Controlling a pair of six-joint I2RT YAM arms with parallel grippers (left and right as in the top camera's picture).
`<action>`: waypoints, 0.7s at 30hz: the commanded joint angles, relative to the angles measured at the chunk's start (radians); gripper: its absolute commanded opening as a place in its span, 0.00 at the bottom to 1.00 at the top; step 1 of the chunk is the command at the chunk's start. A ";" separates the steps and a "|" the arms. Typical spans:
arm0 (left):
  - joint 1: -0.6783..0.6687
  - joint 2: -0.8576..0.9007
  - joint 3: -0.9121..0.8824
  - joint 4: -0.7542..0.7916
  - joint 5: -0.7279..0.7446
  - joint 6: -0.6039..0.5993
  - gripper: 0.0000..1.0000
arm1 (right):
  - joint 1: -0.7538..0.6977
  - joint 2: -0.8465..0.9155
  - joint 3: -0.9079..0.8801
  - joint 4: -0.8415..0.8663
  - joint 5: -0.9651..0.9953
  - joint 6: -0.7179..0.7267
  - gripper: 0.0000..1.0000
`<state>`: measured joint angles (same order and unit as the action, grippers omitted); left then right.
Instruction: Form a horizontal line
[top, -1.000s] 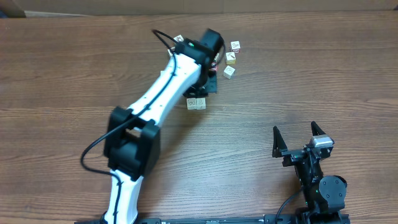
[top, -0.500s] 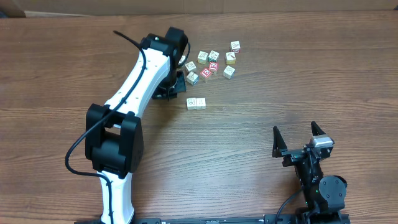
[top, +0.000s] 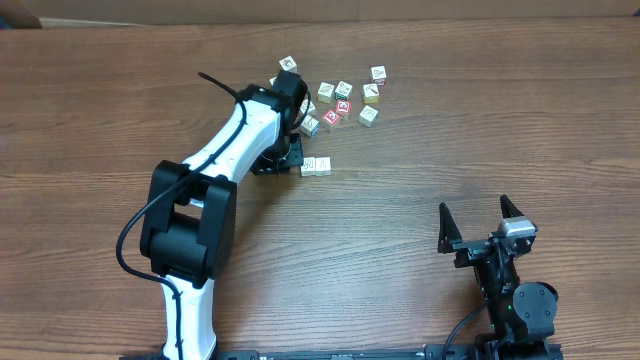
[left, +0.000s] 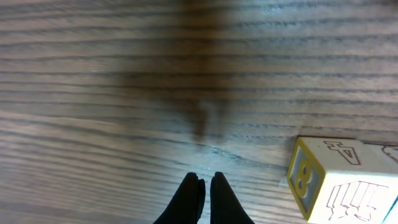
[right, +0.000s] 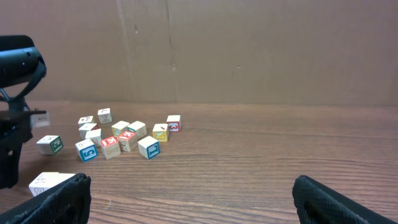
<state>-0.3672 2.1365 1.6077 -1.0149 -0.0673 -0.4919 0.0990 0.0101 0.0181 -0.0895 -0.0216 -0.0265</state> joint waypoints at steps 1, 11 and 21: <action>-0.008 -0.014 -0.027 0.022 0.005 0.042 0.04 | 0.004 -0.006 -0.010 0.006 0.001 -0.005 1.00; -0.025 -0.014 -0.035 0.088 0.042 0.096 0.04 | 0.004 -0.006 -0.010 0.006 0.001 -0.005 1.00; -0.046 -0.014 -0.035 0.108 0.061 0.097 0.04 | 0.004 -0.006 -0.010 0.006 0.001 -0.005 1.00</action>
<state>-0.4000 2.1365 1.5784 -0.9138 -0.0216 -0.4145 0.0990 0.0101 0.0181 -0.0902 -0.0216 -0.0265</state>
